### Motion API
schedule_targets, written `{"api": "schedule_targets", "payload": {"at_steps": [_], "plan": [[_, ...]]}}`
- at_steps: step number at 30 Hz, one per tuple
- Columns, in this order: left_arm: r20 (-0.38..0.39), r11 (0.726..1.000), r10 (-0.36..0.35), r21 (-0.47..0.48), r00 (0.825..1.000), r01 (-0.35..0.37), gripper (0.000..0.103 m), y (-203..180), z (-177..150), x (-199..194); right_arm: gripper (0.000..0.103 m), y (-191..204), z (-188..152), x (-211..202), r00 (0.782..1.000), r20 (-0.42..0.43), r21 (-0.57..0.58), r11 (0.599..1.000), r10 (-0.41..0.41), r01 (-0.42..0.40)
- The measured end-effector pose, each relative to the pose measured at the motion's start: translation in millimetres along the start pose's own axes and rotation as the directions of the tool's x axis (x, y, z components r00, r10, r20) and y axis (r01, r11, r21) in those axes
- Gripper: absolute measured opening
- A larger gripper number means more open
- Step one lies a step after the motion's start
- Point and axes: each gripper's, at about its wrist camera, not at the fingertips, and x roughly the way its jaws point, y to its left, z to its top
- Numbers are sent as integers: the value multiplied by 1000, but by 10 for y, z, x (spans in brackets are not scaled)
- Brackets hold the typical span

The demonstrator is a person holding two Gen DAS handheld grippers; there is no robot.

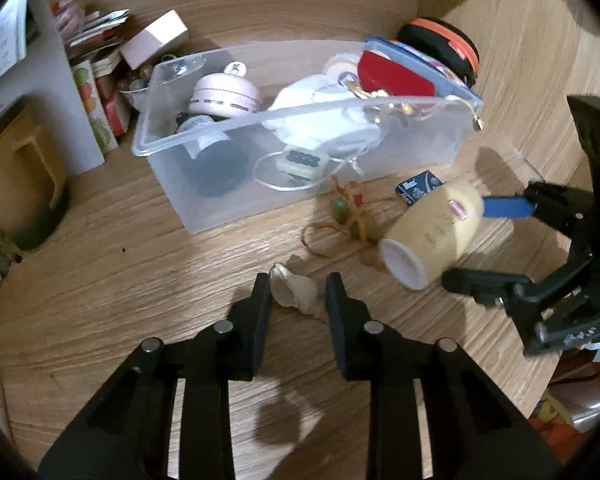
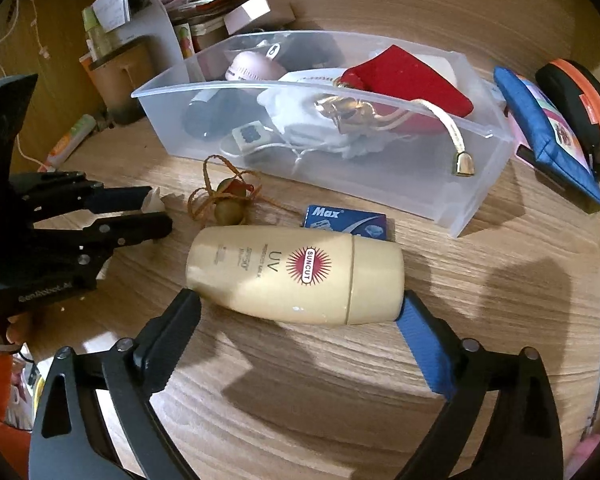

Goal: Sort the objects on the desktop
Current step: 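Close the right gripper around the cream UV sunscreen bottle and lift it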

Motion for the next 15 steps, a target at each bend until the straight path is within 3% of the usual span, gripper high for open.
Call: {"api": "schedule_targets", "payload": {"at_steps": [3, 4, 9, 12, 15], "plan": [[22, 1000, -14, -15, 1000, 14, 27, 29, -3, -51, 60, -21, -4, -36, 1000, 7, -7, 1000, 10, -10], [25, 1000, -9, -16, 1000, 10, 27, 33, -5, -58, 57, -39, -13, -56, 1000, 11, 3, 1000, 23, -23], [38, 1000, -2, -25, 999, 3, 27, 74, -48, -123, 55, -70, -24, -194, 996, 32, 4, 997, 81, -81], [36, 999, -12, -32, 999, 13, 27, 99, -98, -157, 57, -13, -10, -294, 997, 59, -45, 997, 58, -56], [31, 999, -7, -32, 999, 8, 27, 109, -160, -178, 76, 42, 59, -293, 997, 80, -106, 994, 14, -6]]}}
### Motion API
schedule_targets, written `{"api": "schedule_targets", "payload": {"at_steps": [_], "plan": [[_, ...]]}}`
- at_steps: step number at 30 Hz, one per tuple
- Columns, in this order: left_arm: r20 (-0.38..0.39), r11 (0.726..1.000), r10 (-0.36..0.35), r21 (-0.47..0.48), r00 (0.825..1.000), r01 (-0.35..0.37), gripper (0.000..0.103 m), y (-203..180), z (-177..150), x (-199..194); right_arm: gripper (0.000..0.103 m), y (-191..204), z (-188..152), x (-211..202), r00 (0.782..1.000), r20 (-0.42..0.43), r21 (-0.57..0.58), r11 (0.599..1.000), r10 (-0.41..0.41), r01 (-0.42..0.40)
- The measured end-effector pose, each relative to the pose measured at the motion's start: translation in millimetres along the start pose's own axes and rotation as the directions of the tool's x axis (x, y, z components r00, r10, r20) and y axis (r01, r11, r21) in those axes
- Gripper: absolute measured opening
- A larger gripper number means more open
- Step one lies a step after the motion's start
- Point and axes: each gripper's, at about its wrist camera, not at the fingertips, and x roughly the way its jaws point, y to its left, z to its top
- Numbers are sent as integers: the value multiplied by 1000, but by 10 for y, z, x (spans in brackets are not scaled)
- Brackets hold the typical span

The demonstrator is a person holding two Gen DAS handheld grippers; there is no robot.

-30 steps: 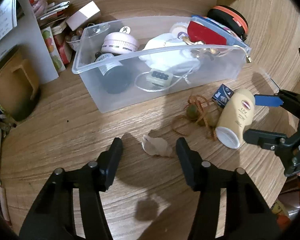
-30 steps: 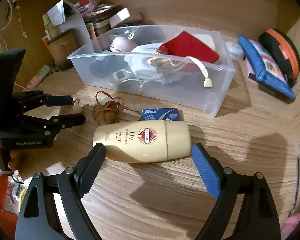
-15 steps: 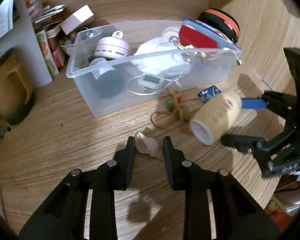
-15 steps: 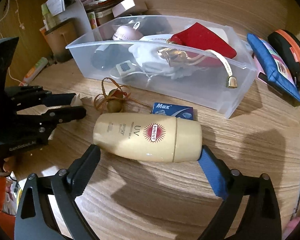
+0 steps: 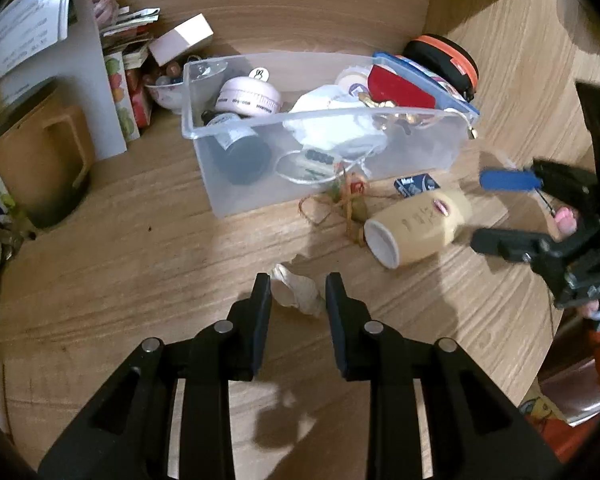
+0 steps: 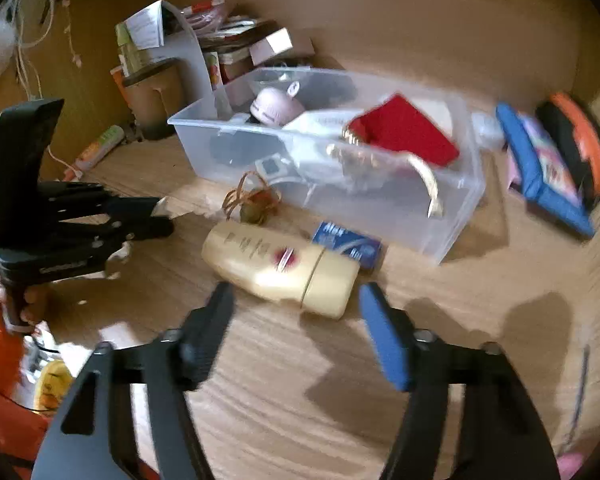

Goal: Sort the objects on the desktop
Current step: 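Close the right gripper around the cream UV sunscreen bottle and lift it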

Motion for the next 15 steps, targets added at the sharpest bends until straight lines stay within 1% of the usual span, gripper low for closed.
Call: {"api": "schedule_targets", "payload": {"at_steps": [2, 5, 8, 9, 10, 11, 14, 15], "plan": [[2, 1000, -2, -8, 1000, 3, 27, 4, -31, -27, 77, 47, 61, 55, 1000, -5, -37, 999, -7, 7], [11, 1000, -10, -24, 1000, 10, 27, 28, -79, -88, 77, 179, 134, 129, 1000, -5, -142, 990, 6, -7], [14, 999, -8, -36, 1000, 9, 27, 51, -122, -135, 74, 318, 190, 274, 997, -73, -236, 972, -8, -9], [15, 999, -9, -44, 1000, 10, 27, 67, -140, -150, 72, 362, 195, 333, 994, -102, -264, 965, -27, -1], [16, 999, -12, -48, 1000, 13, 27, 78, -153, -160, 68, 384, 201, 400, 990, -131, -289, 957, -44, 5], [19, 999, -13, -52, 1000, 14, 27, 86, -164, -170, 67, 403, 210, 450, 987, -138, -321, 947, -77, 29], [27, 998, -16, -68, 1000, 18, 27, 107, -198, -201, 66, 459, 243, 510, 981, -167, -368, 929, -98, 30], [29, 997, -18, -72, 999, 20, 27, 109, -202, -209, 63, 497, 253, 534, 978, -178, -395, 918, -105, 26]]}}
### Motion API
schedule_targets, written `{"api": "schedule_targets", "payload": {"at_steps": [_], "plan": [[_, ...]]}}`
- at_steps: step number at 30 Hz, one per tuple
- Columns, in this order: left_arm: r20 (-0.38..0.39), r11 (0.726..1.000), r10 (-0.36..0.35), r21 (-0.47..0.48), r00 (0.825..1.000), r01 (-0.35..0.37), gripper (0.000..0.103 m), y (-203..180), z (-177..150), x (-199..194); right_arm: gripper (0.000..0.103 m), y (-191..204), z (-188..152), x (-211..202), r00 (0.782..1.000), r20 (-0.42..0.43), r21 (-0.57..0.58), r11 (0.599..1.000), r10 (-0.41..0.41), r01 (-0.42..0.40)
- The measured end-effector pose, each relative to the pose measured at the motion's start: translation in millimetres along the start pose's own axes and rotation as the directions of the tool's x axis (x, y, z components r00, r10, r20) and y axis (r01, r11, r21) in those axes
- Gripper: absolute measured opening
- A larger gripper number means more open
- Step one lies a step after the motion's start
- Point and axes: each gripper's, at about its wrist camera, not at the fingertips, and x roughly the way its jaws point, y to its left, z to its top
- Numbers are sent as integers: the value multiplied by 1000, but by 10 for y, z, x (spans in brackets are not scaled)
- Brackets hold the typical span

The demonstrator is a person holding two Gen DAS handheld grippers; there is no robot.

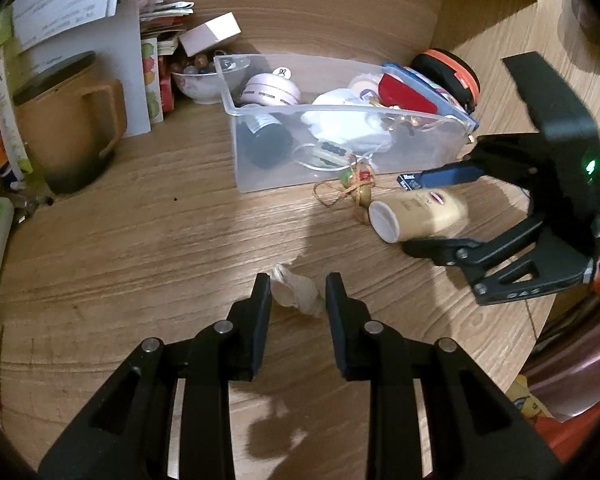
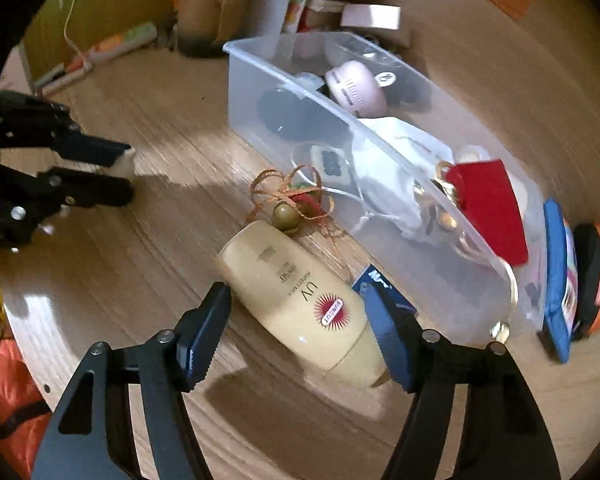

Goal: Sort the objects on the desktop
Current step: 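Close the right gripper around the cream UV sunscreen bottle and lift it, then carry the sunscreen bottle with the right gripper over the bin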

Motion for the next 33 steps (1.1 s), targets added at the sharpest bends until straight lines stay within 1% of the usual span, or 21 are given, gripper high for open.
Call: {"api": "schedule_targets", "payload": {"at_steps": [1, 4, 8, 10, 12, 13, 18, 20, 22, 26, 29, 31, 33], "plan": [[3, 1000, -1, -3, 1000, 1, 27, 5, -2, -7, 59, 27, 22, 16, 1000, -11, -21, 1000, -1, 1], [14, 1000, -9, -13, 1000, 9, 27, 21, 4, -29, 50, 38, 100, 35, 999, -40, -51, 998, 37, -39], [25, 1000, -12, -21, 1000, 12, 27, 16, 2, -65, 42, -9, 155, 51, 991, -102, -46, 995, 85, -90], [30, 1000, -16, -23, 999, 16, 27, 17, 0, -79, 31, -53, 157, 24, 983, -130, -24, 990, 131, -136], [32, 999, -19, -26, 999, 20, 27, 20, 2, -83, 29, -128, 141, -8, 969, -145, 28, 979, 202, -200], [33, 999, -17, -26, 999, 18, 27, 20, 5, -82, 29, -161, 127, -14, 964, -148, 47, 976, 220, -215], [21, 999, -30, -28, 999, 31, 27, 5, 27, -29, 27, -306, 58, -12, 967, -124, 111, 971, 224, -211], [13, 999, -29, -27, 1000, 29, 27, -13, 37, -6, 26, -316, 56, 54, 968, -129, 121, 972, 216, -201], [13, 999, -25, -27, 1000, 25, 27, -30, 44, -6, 25, -339, 72, 68, 967, -106, 131, 968, 230, -216], [20, 1000, -6, -28, 1000, 7, 27, -44, 85, -41, 24, -323, 55, 30, 974, -68, 135, 969, 218, -208], [28, 999, -2, -36, 1000, 3, 27, -41, 158, -72, 24, -308, 25, -95, 974, -18, 135, 966, 225, -220], [35, 999, 7, -40, 999, -6, 27, -50, 223, -92, 24, -386, 40, -123, 973, 10, 136, 964, 231, -230], [45, 999, 11, -43, 999, -9, 27, -58, 292, -123, 24, -452, 56, -269, 972, 48, 143, 961, 231, -236]]}}
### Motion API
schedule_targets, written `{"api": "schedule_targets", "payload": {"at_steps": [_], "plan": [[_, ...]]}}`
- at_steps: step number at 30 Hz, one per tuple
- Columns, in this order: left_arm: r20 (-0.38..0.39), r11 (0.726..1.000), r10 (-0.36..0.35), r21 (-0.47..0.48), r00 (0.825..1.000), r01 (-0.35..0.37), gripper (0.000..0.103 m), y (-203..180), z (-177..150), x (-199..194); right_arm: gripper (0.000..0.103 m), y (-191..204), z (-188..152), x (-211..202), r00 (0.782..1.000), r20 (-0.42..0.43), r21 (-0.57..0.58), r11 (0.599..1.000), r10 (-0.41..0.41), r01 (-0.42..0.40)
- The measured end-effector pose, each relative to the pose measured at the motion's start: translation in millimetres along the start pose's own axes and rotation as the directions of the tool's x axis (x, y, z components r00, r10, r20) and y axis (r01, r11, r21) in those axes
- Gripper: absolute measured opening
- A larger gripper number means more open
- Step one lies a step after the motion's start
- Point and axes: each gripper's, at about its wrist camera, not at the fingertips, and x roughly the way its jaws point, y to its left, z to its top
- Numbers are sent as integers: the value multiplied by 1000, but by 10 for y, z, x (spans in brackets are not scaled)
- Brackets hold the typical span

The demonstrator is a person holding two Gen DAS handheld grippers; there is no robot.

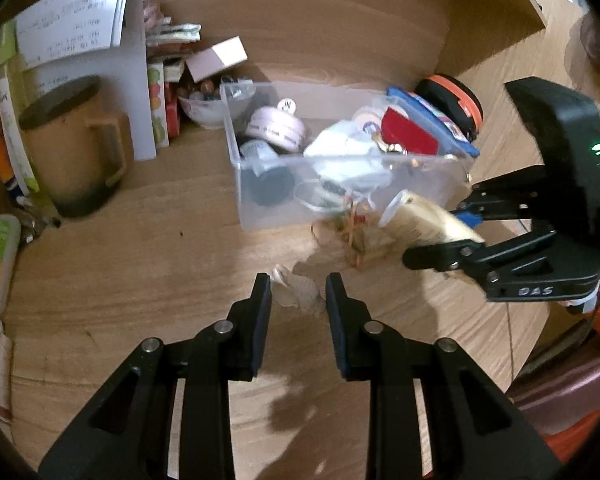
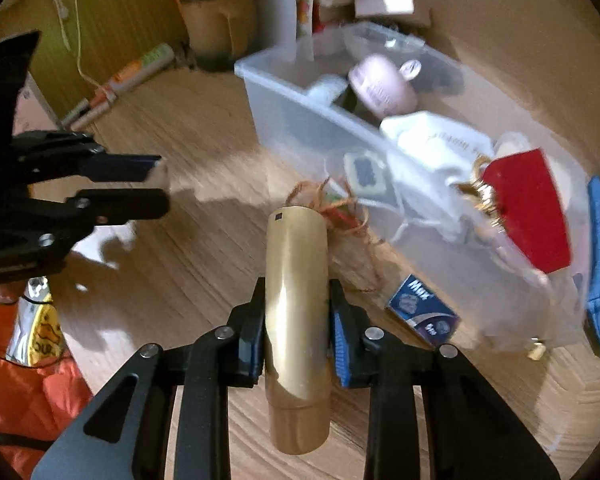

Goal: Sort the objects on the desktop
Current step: 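Carry the sunscreen bottle with the right gripper over the bin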

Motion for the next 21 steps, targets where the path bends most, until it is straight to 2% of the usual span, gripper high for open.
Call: {"api": "schedule_targets", "payload": {"at_steps": [5, 11, 15, 21], "plan": [[38, 1000, 6, 8, 999, -6, 27, -74, 186, -108, 24, -104, 100, -308, 995, 102, 40, 999, 2, -6], [89, 999, 4, 31, 996, -7, 27, -156, 494, -207, 24, -317, 225, -677, 975, 218, 86, 996, -41, 22], [105, 999, -6, 34, 994, 3, 27, -150, 686, -181, 24, -372, 341, -791, 962, 265, 120, 992, -63, 32], [98, 999, 3, 48, 995, -8, 27, -130, 926, -33, 24, -560, 496, -770, 951, 306, 165, 986, -54, 3]]}}
